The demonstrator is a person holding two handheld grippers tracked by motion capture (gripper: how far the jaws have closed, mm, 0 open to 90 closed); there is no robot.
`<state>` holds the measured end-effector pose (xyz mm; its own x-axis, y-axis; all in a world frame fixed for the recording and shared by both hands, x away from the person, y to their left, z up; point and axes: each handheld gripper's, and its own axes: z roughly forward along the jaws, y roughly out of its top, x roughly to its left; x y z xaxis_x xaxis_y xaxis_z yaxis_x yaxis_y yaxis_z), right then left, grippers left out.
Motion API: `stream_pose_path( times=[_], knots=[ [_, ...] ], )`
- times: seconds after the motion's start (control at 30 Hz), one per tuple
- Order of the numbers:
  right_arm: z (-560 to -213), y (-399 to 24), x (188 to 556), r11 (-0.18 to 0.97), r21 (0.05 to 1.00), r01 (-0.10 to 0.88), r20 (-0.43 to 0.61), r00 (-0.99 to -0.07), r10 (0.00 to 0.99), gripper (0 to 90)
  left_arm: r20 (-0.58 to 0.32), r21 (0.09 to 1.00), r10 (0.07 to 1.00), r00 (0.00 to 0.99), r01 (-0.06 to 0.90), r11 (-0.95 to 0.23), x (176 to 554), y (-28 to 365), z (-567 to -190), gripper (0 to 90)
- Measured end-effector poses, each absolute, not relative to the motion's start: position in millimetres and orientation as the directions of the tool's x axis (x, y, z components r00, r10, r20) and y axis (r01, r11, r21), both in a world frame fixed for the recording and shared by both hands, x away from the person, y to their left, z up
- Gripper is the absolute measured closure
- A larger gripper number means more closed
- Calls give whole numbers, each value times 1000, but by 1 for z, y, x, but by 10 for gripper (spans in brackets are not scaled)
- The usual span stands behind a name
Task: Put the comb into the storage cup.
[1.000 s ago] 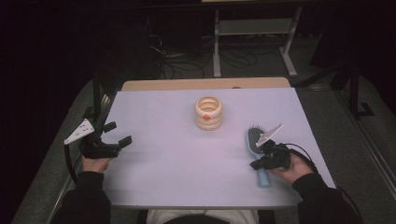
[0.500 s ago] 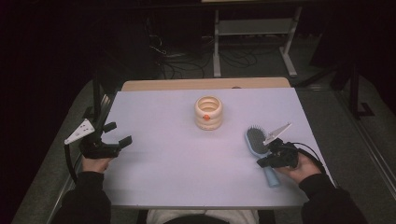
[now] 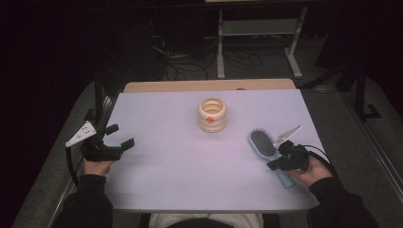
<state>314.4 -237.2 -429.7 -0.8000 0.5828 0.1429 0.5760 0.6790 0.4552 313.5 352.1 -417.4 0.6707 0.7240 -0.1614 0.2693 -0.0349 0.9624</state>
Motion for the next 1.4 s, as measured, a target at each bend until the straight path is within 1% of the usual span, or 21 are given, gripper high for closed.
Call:
stream_pose_path(
  times=[0.57, 0.77, 1.13, 1.17, 1.2, 1.3, 1.4],
  knots=[
    [-429, -253, 315, 658, 452, 602, 132, -775, 618, 889, -162, 963, 724, 670, 269, -34, 313, 352, -417, 0],
    [-429, -260, 315, 644, 459, 612, 138, -765, 629, 889, -162, 962, 725, 670, 270, -35, 313, 352, -417, 0],
    [-425, -261, 312, 629, 484, 608, 134, -762, 633, 885, -163, 962, 724, 670, 271, -35, 314, 352, -418, 0],
    [-424, -261, 311, 626, 487, 609, 134, -761, 635, 878, -162, 962, 724, 670, 271, -36, 314, 352, -418, 0],
    [-423, -262, 311, 622, 496, 605, 124, -759, 640, 846, -162, 962, 724, 671, 271, -36, 314, 352, -418, 0],
    [-421, -261, 310, 619, 499, 606, 120, -756, 644, 832, -163, 962, 724, 670, 271, -35, 314, 352, -418, 0],
    [-418, -260, 309, 611, 513, 603, 110, -752, 650, 792, -163, 962, 725, 669, 271, -34, 313, 352, -418, 0]
  ],
)
